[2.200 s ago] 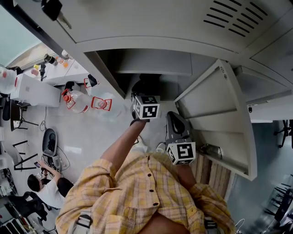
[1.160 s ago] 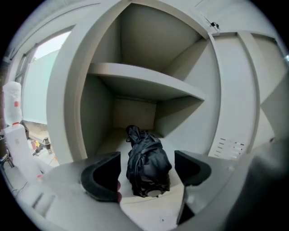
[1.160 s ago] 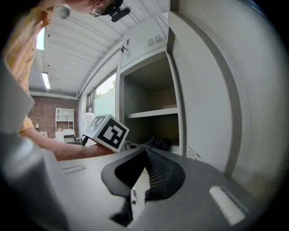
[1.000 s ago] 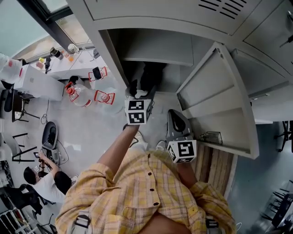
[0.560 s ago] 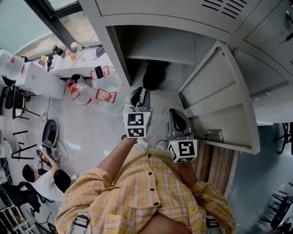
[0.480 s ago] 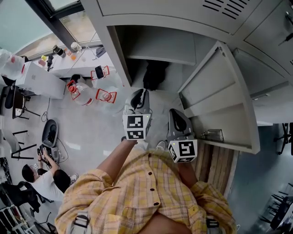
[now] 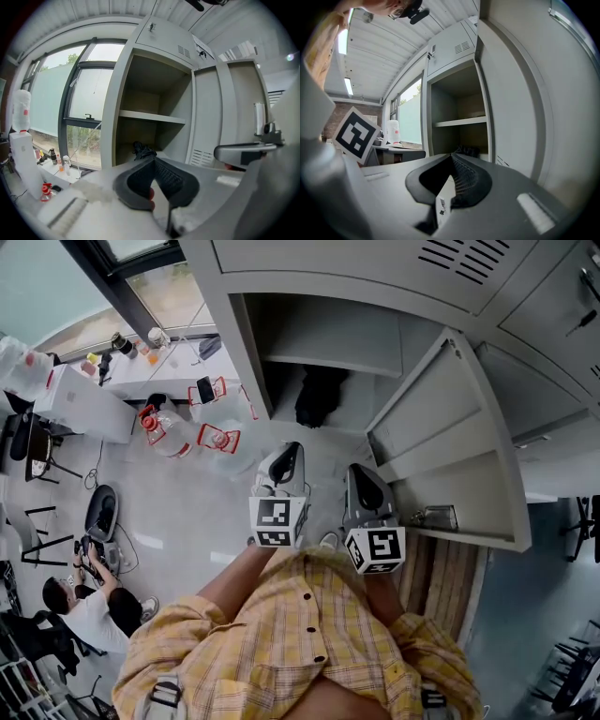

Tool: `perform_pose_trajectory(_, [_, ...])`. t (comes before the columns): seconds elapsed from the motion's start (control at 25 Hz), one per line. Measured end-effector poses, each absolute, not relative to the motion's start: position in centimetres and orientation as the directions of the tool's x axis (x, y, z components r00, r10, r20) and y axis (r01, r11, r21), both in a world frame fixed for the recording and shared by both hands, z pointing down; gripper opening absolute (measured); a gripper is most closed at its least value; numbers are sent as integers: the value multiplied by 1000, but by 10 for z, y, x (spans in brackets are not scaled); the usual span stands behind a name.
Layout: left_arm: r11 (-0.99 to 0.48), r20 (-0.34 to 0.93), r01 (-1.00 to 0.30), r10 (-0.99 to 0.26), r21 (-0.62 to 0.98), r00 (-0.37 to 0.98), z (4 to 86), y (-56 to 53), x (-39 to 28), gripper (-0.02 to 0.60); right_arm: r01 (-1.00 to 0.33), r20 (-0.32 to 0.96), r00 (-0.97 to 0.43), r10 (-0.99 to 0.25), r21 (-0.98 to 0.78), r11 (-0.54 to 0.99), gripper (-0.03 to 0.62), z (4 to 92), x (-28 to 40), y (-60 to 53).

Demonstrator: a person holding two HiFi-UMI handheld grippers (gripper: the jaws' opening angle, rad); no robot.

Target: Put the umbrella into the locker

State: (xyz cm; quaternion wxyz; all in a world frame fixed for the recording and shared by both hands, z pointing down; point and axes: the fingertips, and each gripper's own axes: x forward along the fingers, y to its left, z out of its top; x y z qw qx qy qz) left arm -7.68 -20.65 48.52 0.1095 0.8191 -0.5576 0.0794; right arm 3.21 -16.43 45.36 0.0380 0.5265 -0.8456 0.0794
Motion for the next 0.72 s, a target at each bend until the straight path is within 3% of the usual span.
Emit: perform_pose_trajectory(0.72, [-369, 215, -925, -900, 93, 380, 474, -183, -78, 0, -891, 145, -454, -879, -90, 446, -2, 453, 31, -164])
